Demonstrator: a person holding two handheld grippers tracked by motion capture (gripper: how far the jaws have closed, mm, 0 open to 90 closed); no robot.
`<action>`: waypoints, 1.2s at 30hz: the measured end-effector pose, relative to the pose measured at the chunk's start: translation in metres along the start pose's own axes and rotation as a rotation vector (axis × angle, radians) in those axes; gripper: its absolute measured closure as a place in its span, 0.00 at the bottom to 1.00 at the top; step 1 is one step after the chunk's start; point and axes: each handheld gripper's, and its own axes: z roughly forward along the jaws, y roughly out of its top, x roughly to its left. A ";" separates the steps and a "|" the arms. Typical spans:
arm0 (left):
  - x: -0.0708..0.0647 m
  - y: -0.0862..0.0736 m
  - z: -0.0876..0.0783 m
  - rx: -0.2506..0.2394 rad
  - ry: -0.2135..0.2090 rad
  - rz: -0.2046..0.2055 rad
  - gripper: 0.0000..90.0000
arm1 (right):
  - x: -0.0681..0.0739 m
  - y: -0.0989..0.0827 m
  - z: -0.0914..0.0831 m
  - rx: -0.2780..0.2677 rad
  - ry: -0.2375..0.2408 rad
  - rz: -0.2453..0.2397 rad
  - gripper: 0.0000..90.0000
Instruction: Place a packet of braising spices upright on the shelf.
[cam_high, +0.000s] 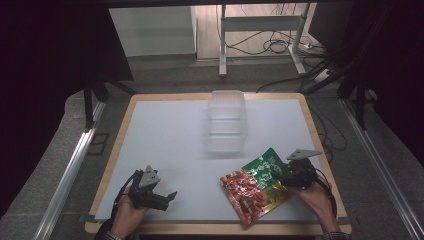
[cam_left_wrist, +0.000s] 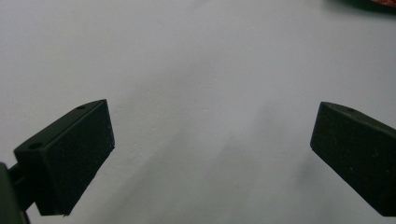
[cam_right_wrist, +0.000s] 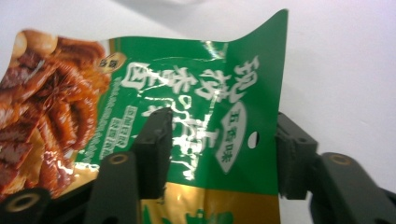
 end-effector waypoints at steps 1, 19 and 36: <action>0.000 0.000 0.000 0.000 0.001 0.001 0.00 | 0.002 0.000 0.001 0.009 -0.008 -0.015 0.55; 0.000 0.000 0.000 -0.002 0.001 0.000 0.00 | 0.008 0.005 0.003 0.050 -0.039 -0.020 0.97; 0.001 0.000 -0.001 -0.007 0.004 -0.009 0.00 | 0.023 0.018 -0.027 -0.027 -0.035 -0.027 0.99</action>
